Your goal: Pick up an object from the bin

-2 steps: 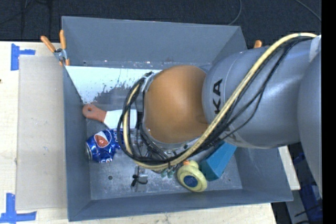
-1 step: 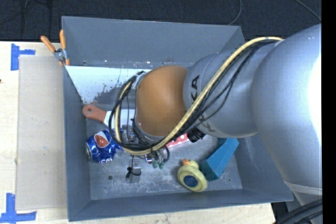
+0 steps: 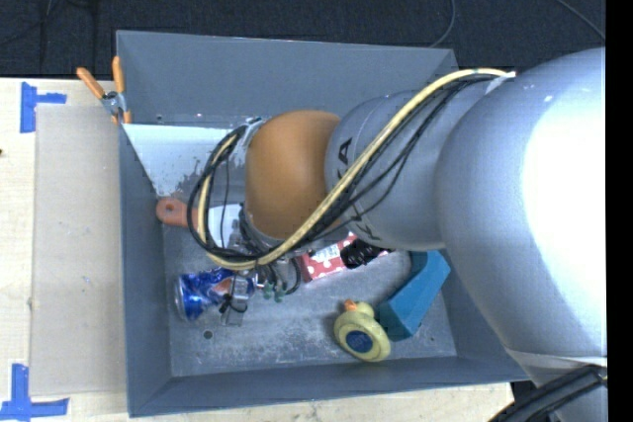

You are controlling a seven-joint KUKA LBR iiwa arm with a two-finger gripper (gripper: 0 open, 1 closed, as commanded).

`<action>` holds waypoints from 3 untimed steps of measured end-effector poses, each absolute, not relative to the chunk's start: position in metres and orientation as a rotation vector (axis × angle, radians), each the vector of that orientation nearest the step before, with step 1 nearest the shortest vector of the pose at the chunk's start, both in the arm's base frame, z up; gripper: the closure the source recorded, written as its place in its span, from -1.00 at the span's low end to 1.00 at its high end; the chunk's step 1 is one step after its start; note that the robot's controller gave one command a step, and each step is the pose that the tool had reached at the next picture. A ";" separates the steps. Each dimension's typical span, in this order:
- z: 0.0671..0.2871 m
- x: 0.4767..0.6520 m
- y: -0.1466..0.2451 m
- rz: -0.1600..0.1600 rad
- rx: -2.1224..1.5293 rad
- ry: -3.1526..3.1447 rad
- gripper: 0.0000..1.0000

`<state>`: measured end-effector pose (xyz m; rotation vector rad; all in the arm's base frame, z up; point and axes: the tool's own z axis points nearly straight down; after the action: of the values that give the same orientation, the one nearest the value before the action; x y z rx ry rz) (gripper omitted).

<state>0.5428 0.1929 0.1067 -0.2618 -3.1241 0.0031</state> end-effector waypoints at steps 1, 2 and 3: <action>0.114 0.565 0.204 0.002 -0.081 -3.136 -1.00; 0.092 0.552 0.203 0.001 0.132 -3.133 -1.00; 0.071 0.558 0.223 0.002 -0.109 -3.136 1.00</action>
Offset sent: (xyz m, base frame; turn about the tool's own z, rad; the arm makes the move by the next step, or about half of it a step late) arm -0.0073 0.0119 -0.0367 -0.0157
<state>0.5576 0.2232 0.0713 -0.1094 -3.1355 0.0016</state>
